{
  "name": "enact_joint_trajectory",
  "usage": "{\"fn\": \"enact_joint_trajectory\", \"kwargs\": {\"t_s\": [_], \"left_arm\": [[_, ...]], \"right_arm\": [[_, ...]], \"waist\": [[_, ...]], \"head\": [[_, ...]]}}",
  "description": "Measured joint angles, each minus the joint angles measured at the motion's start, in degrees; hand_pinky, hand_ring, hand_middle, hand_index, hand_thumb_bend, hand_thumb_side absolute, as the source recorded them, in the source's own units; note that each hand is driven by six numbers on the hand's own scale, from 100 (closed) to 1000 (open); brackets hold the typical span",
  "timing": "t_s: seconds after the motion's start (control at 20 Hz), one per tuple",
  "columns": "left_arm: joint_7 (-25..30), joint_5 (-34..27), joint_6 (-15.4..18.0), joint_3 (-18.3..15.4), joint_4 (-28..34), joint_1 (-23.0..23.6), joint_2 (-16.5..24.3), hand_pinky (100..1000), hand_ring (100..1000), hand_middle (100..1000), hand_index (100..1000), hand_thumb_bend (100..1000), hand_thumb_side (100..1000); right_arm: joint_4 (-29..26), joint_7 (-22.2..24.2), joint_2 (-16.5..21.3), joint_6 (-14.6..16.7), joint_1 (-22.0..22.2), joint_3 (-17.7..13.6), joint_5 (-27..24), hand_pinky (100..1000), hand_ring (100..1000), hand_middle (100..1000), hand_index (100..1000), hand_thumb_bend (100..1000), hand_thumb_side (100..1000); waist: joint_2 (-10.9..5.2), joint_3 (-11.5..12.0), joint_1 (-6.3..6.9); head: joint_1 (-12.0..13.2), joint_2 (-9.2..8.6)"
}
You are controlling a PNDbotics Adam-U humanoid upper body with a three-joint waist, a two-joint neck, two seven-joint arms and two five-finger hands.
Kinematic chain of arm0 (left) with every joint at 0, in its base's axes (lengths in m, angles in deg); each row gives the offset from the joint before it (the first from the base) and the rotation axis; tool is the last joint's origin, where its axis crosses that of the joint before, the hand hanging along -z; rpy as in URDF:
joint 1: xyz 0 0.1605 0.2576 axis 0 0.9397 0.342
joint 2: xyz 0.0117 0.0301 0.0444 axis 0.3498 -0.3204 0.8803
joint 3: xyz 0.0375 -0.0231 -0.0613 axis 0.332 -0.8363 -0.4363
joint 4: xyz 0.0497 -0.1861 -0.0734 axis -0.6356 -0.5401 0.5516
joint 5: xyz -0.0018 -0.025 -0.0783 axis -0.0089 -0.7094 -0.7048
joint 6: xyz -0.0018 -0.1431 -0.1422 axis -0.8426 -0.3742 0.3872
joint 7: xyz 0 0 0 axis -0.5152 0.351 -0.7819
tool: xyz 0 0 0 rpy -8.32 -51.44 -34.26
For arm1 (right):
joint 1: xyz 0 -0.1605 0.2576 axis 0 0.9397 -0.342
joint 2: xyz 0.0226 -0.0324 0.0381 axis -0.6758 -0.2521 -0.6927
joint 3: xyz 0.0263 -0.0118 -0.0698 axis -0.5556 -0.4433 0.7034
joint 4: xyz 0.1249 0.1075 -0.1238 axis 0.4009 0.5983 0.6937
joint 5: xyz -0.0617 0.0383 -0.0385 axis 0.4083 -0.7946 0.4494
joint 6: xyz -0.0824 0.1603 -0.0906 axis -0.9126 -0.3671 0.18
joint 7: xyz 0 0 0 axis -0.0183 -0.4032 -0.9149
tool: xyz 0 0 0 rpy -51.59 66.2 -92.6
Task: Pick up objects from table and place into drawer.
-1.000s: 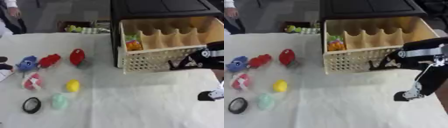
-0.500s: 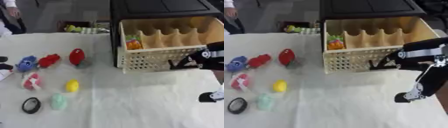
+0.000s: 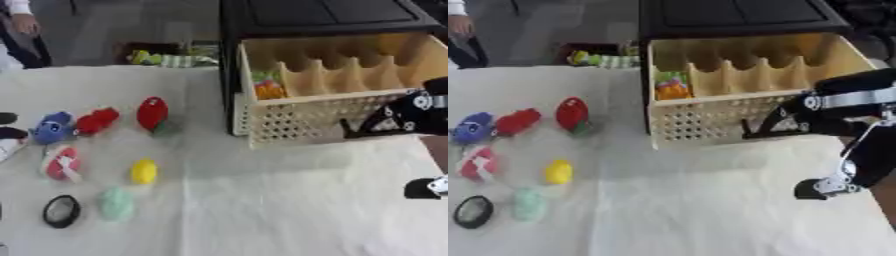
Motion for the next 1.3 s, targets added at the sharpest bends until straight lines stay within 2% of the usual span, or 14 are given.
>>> {"fn": "enact_joint_trajectory", "kwargs": {"t_s": [0.6,0.8,0.95,1.1,1.3], "left_arm": [[0.42,0.00,-0.01,0.01,0.00,0.01,0.00,495,586,659,782,100,955],[0.45,0.01,0.03,0.01,0.00,0.01,0.00,495,586,659,782,100,954],[0.45,0.02,0.02,0.00,0.00,0.01,0.00,495,587,659,782,100,954],[0.42,0.02,0.03,-0.01,0.00,0.01,0.00,495,587,659,781,100,953],[0.29,0.02,0.04,-0.03,0.00,0.01,0.00,495,588,659,781,100,952]], "right_arm": [[-0.05,0.27,2.59,1.51,0.87,1.24,2.00,100,100,100,883,453,340],[-0.05,0.26,3.14,3.36,0.91,0.09,2.16,100,100,100,863,447,354],[-0.06,-0.73,3.14,5.05,0.90,-2.02,1.48,107,100,100,779,448,375],[-0.06,-2.46,2.86,6.49,0.88,-4.20,0.53,107,100,100,621,452,403],[-0.07,-5.45,1.23,7.37,0.86,-7.19,-0.75,100,100,100,423,408,487]], "waist": [[-0.09,0.10,-0.41],[-0.09,0.00,-0.64],[-0.09,-0.10,-0.67],[-0.09,-0.27,-0.61],[-0.09,-0.40,-0.13]], "head": [[-0.01,0.03],[0.24,0.31],[0.59,0.44],[1.08,0.45],[2.26,0.48]]}}
